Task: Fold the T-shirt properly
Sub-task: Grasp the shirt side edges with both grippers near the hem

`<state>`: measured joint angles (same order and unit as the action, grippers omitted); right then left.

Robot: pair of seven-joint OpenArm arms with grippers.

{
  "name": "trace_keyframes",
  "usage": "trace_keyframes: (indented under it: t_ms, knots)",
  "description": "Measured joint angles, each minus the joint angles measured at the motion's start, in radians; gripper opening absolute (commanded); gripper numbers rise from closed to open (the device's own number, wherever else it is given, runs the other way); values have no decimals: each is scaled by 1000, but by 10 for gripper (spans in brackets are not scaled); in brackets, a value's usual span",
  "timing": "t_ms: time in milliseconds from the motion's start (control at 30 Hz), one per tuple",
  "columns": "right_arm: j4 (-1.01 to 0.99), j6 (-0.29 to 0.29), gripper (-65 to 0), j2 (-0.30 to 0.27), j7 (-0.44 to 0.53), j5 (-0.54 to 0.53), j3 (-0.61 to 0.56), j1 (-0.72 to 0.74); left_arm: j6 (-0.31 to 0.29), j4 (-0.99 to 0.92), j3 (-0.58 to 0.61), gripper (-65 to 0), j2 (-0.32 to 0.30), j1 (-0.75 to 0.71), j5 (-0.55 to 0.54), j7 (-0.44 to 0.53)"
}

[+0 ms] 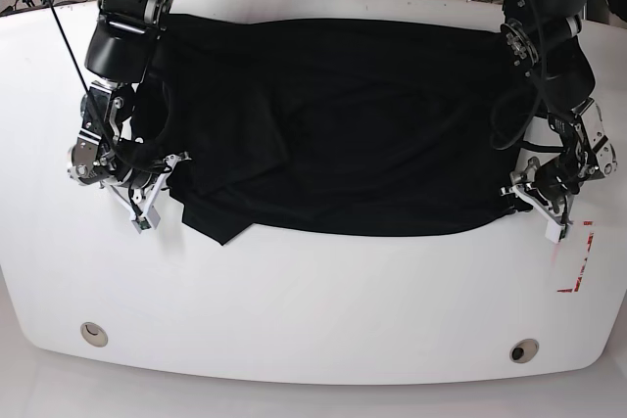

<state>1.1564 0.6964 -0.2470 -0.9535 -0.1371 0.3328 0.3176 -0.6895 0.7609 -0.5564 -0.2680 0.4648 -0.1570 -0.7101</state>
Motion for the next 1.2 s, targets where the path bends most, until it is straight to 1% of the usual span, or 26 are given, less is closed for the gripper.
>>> trace_keyframes:
  t_ms: [100,333,433,533,733,967,1100,1200]
  knots:
    - [0,0,-650,-1,0,0,0,0,0,0,24,-597,-14,-3,8,-3]
    - [0,0,-650,-2,0,2,0,1,1,0,151,-644,-35,-4,12,51]
    - [0,0,-650,-14,-1,1,-6,3,26,3,179,-644,-39,-5,10,61]
    - [2,1,-650,-35,-4,2,-6,13,66,55,206,-644,-41,-17,25,55]
    - [57,4,-650,-63,-8,-7,-8,32,59,232,303,-644,-76,-43,48,46]
    - [89,4,-650,-82,-8,-22,-12,56,55,363,318,-644,-87,-50,41,42]
    - [127,7,-650,-93,-13,-23,-11,47,49,447,315,-644,-96,-71,38,-12]
    - [197,10,-650,-85,-33,-22,-12,41,39,533,314,-644,-97,-84,47,-19]
